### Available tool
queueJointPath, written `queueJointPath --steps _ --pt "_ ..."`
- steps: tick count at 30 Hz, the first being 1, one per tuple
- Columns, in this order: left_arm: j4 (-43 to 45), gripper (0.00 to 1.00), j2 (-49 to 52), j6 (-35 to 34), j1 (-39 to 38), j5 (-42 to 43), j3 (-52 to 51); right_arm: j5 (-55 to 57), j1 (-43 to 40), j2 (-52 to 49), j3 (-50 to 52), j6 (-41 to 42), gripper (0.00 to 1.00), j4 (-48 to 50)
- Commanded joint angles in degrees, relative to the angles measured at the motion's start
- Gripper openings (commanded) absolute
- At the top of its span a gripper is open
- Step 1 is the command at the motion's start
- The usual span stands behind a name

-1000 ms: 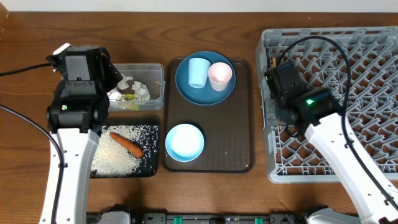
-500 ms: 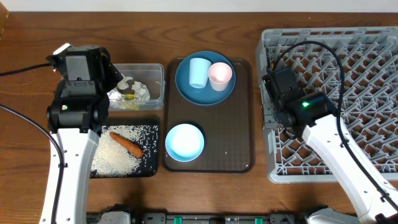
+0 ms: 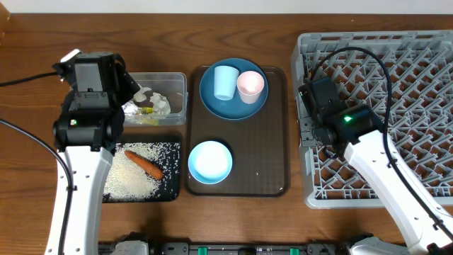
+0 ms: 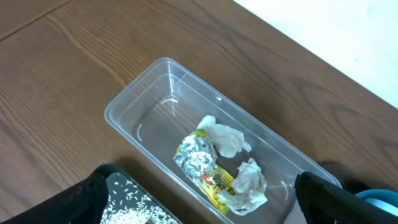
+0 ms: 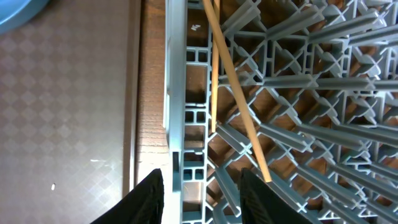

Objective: Sort waste into correct bins and load items into the dishwasher rack
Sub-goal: 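Lower the chopstick into the rack slot beside the first one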

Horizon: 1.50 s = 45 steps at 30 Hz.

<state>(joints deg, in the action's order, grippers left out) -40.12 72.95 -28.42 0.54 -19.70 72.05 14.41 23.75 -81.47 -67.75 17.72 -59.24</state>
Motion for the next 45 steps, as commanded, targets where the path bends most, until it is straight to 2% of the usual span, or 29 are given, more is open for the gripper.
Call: queueJointPath --steps 1,8,19,36,45 --pt "-0.15 0.98 -0.09 0.74 0.2 -0.92 1.03 3.32 -1.25 -0.48 0.31 -2.86 0.43 -0.22" --pt "-0.15 0.98 -0.09 0.74 0.2 -0.92 1.03 3.13 -4.57 -0.5 0.31 -3.17 0.38 -3.65" --pt "-0.15 0.98 -0.09 0.74 0.2 -0.92 1.03 -5.49 -7.23 -0.55 0.33 -3.23 0.34 -5.14" --pt "-0.15 0.98 -0.09 0.74 0.2 -0.92 1.03 -0.94 -7.3 -1.88 0.44 -5.2 0.28 -3.41" --pt "-0.15 0.98 -0.09 0.74 0.2 -0.92 1.03 -0.92 -7.37 -3.89 0.44 -8.59 0.3 -2.49"
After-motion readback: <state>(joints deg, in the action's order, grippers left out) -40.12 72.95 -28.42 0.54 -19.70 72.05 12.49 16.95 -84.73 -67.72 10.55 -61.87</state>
